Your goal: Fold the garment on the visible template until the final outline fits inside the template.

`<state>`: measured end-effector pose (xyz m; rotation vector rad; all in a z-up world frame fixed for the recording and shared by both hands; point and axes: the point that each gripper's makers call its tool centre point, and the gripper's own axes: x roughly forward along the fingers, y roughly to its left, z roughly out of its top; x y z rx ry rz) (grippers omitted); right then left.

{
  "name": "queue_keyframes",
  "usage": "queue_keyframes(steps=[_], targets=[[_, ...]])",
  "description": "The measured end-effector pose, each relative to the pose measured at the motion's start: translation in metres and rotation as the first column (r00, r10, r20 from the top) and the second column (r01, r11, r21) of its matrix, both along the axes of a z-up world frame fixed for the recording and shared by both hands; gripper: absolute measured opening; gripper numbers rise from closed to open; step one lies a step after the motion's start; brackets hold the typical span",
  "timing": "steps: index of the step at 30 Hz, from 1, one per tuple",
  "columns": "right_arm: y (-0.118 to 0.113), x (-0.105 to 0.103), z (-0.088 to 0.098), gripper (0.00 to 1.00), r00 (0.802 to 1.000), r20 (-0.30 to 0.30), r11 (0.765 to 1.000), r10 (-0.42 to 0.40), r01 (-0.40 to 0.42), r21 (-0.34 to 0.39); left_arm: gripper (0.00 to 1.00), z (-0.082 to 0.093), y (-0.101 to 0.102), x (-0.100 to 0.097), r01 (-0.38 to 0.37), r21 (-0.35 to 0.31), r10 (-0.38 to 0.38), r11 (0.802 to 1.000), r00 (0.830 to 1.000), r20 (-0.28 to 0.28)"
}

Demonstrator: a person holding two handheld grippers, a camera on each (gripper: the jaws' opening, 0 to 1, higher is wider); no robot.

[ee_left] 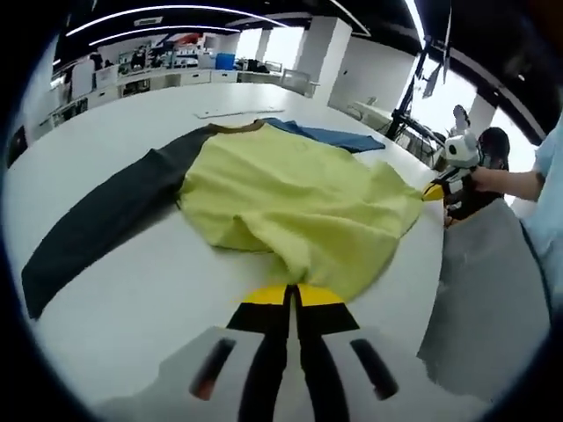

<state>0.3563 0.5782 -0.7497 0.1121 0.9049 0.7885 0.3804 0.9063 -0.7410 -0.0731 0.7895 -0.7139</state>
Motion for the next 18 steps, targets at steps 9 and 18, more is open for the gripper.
queue_keyframes(steps=[9, 18], targets=[[-0.004, -0.006, 0.005, 0.00, 1.000, -0.004, 1.000, -0.006, 0.006, 0.001, 0.00, 0.005, 0.011, -0.021, -0.117, -0.106, 0.107, 0.987, 0.990, -0.097], [-0.004, -0.003, 0.027, 0.00, 0.999, 0.018, 0.999, -0.027, 0.027, 0.044, 0.00, 0.017, 0.022, -0.022, -0.202, -0.154, 0.183, 0.967, 0.975, -0.127]])
